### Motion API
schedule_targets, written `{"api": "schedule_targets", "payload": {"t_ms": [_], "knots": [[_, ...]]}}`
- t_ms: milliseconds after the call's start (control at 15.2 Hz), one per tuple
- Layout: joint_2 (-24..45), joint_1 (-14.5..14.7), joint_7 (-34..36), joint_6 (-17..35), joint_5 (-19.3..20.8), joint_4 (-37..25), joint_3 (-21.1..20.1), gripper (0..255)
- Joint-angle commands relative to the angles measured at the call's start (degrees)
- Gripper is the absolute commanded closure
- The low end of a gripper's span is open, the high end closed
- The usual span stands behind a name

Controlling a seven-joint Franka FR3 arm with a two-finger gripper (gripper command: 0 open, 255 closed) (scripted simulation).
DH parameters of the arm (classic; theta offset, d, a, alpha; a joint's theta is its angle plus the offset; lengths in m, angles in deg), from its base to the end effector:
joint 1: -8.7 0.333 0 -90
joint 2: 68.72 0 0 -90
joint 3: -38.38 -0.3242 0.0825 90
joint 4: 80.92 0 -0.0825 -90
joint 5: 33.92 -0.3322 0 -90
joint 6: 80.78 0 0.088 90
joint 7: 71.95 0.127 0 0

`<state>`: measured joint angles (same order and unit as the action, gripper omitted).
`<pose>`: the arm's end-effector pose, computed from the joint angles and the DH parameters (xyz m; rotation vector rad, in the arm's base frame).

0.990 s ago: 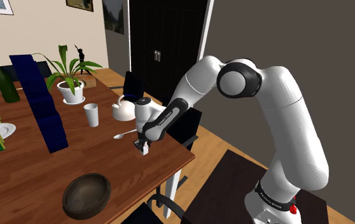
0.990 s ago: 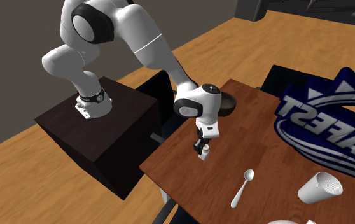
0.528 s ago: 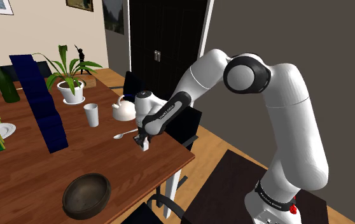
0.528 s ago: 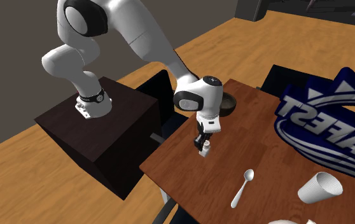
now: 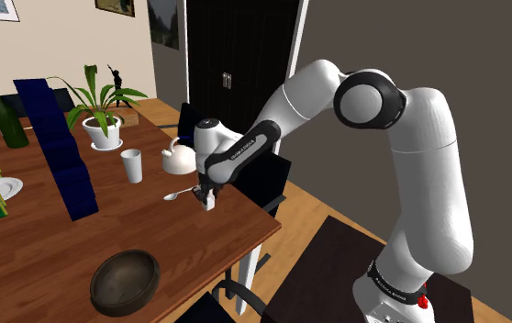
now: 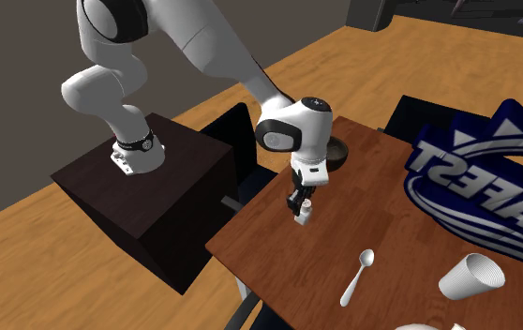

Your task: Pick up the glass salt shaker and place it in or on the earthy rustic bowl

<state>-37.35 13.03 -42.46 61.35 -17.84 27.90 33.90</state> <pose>0.6016 0.0876 0.2416 3.0147 -0.2331 0.1225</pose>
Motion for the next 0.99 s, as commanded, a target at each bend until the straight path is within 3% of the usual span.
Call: {"api": "schedule_targets", "payload": {"t_ms": [0,924], "knots": [[-1.3,-0.1,-0.3,-1.2,-0.3,0.1,-0.2,255],[-8.4,-0.9,-2.7,-9.1,-2.6,-0.9,-1.5,255]]}}
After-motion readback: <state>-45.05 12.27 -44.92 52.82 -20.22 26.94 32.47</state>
